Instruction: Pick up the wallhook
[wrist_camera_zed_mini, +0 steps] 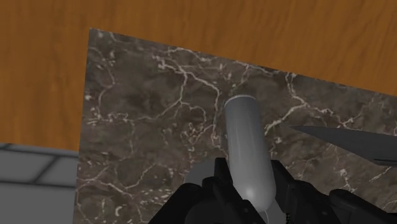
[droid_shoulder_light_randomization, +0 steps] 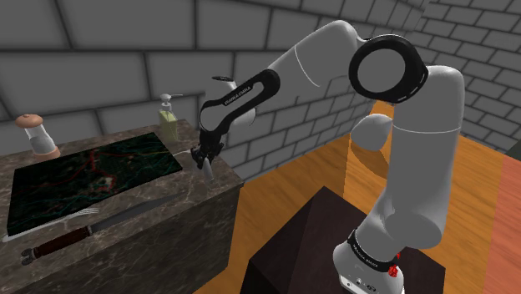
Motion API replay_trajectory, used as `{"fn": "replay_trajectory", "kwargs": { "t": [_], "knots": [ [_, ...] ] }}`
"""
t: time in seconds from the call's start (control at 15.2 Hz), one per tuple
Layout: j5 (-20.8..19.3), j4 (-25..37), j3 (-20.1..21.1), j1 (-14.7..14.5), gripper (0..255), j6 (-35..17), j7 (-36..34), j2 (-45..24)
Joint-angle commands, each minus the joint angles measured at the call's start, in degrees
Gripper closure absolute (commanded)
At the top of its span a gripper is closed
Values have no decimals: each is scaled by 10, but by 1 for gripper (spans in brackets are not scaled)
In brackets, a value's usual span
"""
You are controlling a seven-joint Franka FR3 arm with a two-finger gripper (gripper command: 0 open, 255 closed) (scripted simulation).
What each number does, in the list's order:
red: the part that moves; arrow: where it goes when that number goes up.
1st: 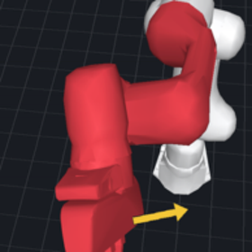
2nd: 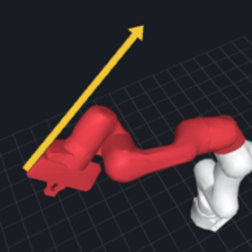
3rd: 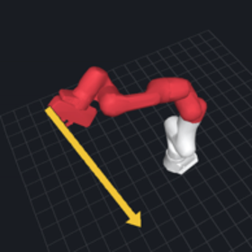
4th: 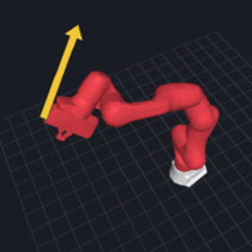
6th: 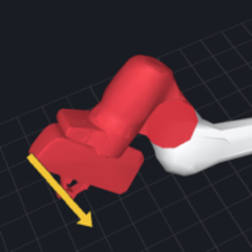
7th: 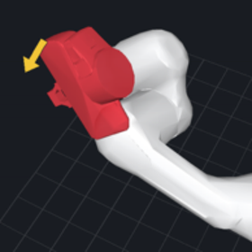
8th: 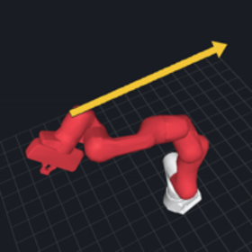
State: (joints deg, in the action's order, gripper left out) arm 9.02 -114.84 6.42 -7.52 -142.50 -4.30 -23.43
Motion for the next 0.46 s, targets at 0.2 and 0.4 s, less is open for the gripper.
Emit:
{"fn": "replay_trajectory", "kwargs": {
  "t": [0.2, 0.4],
  "knots": [
    [-2, 6, -1, 0, 255, 31, -5, 25],
    [-2, 8, -1, 1, 255, 38, -6, 30]
  ]
}}
